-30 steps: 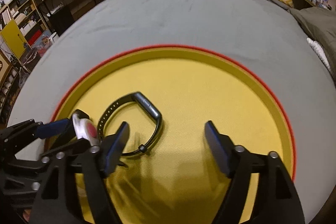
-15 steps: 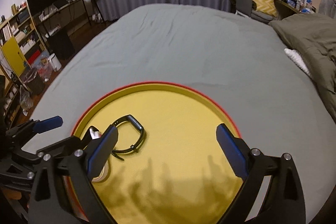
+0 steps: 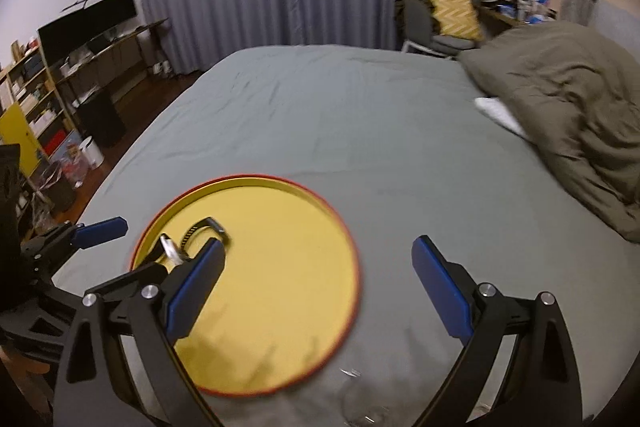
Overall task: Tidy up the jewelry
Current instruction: 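Move the left tool to the silver mesh-strap watch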
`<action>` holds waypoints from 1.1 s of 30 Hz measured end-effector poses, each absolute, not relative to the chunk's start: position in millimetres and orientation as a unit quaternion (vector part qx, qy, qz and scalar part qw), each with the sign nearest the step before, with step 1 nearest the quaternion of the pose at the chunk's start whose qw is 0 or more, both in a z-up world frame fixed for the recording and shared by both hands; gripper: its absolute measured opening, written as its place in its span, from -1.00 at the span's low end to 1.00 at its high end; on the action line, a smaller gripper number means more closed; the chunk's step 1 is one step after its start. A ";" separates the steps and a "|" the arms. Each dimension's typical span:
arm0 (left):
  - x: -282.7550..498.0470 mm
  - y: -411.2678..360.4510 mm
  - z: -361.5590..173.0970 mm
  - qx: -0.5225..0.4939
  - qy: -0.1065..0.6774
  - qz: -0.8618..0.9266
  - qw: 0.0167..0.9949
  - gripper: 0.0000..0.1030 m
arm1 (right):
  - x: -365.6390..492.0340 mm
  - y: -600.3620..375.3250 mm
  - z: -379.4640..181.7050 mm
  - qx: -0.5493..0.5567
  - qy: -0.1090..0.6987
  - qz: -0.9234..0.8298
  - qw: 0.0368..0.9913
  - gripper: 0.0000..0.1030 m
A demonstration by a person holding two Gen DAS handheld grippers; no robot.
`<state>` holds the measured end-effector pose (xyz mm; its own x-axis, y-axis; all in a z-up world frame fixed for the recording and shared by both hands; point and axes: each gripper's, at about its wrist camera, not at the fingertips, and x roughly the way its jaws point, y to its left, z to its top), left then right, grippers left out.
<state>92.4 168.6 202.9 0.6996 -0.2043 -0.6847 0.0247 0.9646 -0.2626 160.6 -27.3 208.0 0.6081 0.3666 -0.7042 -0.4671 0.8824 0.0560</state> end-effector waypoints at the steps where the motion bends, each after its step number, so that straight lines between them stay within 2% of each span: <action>1: 92.1 159.2 204.5 -0.116 0.383 -0.071 0.914 0.89 | 157.4 -40.4 211.4 -0.065 0.374 0.224 0.898 0.76; 7: 85.9 83.9 201.2 -0.084 0.398 -0.129 0.904 0.89 | 137.2 -109.6 207.6 -0.048 0.384 0.170 0.906 0.76; 17: 70.5 -28.0 155.4 -0.013 0.452 -0.214 0.866 0.89 | 103.3 -217.2 153.8 0.039 0.437 0.078 0.895 0.76; 33: 66.5 -64.2 74.1 0.057 0.519 -0.239 0.819 0.89 | 80.5 -296.9 57.0 0.098 0.522 -0.038 0.846 0.76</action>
<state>66.5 -64.2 74.1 0.3479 -0.3317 -0.8769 0.4500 0.8796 -0.1542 80.5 -296.9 57.0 0.4525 0.0376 -0.8910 0.1679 0.9777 0.1265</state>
